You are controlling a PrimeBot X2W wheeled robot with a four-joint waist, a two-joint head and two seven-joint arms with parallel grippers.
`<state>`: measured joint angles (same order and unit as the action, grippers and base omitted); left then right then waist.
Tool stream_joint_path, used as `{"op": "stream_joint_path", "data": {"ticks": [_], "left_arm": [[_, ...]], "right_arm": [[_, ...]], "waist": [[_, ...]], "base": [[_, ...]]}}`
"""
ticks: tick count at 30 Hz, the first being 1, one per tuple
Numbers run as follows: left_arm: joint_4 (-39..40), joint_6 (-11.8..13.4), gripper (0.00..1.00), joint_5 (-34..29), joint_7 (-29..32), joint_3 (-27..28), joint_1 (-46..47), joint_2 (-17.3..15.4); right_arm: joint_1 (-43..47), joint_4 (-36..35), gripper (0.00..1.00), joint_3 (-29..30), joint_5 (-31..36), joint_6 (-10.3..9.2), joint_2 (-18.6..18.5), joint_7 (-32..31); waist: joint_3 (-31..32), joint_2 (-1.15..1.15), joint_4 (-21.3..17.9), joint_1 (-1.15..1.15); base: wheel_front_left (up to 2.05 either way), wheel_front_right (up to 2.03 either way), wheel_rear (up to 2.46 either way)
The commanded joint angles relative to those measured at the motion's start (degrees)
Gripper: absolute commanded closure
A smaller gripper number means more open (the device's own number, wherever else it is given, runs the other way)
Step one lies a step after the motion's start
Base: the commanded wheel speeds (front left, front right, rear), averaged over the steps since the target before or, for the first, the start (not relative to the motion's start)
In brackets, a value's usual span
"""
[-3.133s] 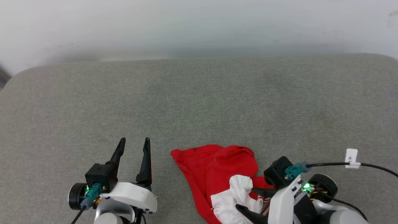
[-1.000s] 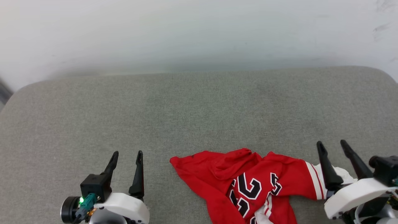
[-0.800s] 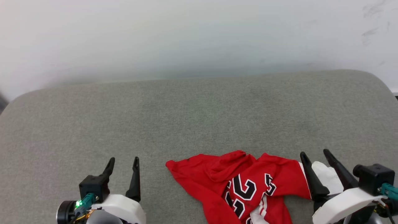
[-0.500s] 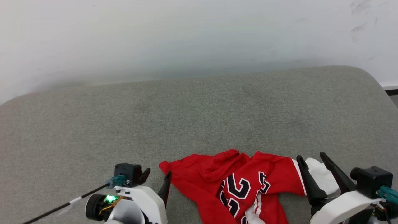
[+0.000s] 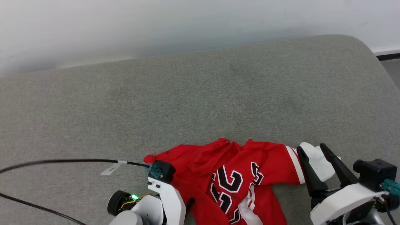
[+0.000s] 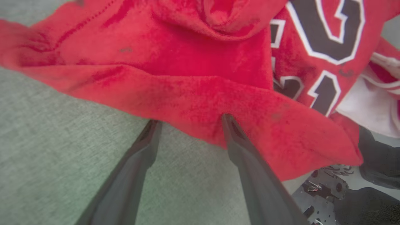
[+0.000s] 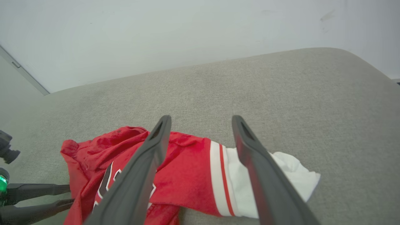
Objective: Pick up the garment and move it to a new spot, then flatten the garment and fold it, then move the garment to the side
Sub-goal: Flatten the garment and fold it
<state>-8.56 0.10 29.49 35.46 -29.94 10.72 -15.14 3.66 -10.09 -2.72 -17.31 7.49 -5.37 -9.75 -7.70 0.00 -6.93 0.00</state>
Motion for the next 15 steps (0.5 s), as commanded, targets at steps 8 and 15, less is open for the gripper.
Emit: {"op": "stream_joint_path", "data": {"ticks": [8,15], "left_arm": [[-5.52,-2.07,1.0,2.21,8.86,-4.39,0.38,1.05],[-2.05,-0.28,1.0,-0.26,3.29,-0.25,4.21,-2.6]], "right_arm": [[-2.18,1.7,0.0,-0.53,-1.69,-0.01,0.94,1.4],[-1.79,2.12,0.0,0.66,-1.97,-0.01,1.51,1.61]], "waist": [[-2.91,0.0,-2.0,0.0],[-1.96,0.0,-0.79,0.0]], "base": [[0.0,0.0,0.0],[0.0,0.0,0.0]]}}
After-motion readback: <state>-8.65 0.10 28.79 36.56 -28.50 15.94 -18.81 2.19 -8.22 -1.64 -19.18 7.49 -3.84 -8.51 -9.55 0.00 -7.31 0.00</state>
